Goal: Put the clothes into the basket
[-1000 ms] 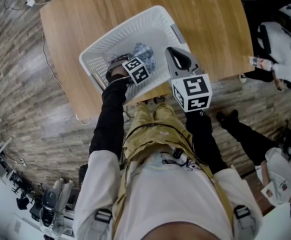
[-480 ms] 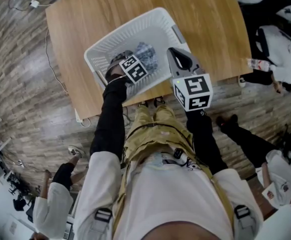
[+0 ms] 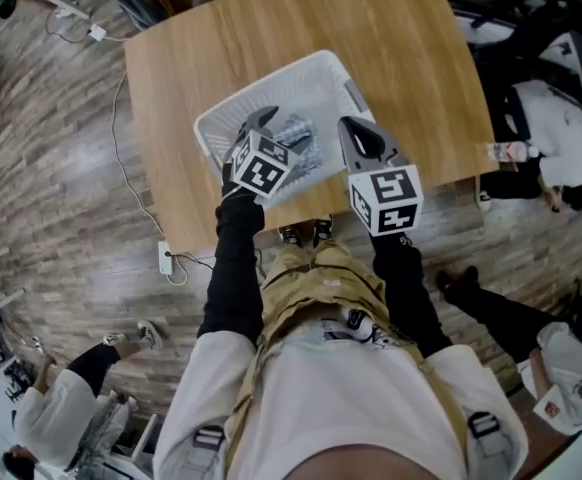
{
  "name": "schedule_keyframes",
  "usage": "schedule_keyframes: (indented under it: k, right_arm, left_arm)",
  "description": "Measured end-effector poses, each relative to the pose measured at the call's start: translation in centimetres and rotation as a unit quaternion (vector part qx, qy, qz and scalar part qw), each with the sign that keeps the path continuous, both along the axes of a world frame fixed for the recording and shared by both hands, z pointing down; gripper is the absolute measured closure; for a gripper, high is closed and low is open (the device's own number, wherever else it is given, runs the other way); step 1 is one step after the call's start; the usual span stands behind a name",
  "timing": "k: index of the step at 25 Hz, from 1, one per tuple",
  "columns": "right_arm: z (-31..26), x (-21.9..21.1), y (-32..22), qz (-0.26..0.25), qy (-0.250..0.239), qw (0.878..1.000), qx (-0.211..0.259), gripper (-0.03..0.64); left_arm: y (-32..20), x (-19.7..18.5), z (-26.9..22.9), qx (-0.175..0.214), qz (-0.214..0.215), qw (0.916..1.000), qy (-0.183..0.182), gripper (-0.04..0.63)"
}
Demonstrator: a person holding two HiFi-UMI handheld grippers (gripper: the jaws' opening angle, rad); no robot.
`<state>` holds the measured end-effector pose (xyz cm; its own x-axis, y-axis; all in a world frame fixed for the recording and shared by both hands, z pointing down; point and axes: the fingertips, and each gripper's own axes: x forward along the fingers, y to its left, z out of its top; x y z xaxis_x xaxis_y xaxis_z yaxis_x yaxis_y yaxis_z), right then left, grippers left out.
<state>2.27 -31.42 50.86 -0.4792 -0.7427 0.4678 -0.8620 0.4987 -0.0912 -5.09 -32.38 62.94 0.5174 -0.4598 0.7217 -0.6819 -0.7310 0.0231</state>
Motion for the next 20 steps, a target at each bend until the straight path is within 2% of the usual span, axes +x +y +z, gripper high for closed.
schedule_keyframes:
  k: [2, 4, 8, 12, 17, 20]
  right_arm:
    - [-1.0, -0.1, 0.4, 0.001, -0.005, 1.0, 0.007, 0.594]
    - [-2.1, 0.0, 0.6, 0.0, -0.011, 1.0, 0.018, 0.595]
    - [-4.9, -0.3, 0.8, -0.004, -0.021, 0.998, 0.052, 0.595]
    - [-7.2, -1.1, 0.7, -0.014, -0.029, 0.996, 0.078, 0.595]
    - [-9.7, -2.0, 0.8, -0.026, -0.037, 0.994, 0.104, 0.594]
    - [-10.9, -2.2, 0.7, -0.028, -0.04, 0.992, 0.119, 0.595]
  left_arm:
    - [0.0, -0.5, -3.3, 0.03, -0.03, 0.9988, 0.023, 0.24]
    - [0.3, -1.0, -5.7, 0.057, -0.059, 0.9958, 0.039, 0.28]
    - [0.7, -1.4, -10.1, 0.112, -0.104, 0.985, 0.081, 0.364]
    - [0.9, -2.0, -14.4, 0.163, -0.129, 0.9732, 0.099, 0.422]
    - [1.1, -3.6, -17.9, 0.199, -0.181, 0.9565, 0.113, 0.583]
    - [1.2, -4.4, -19.2, 0.209, -0.201, 0.9497, 0.119, 0.594]
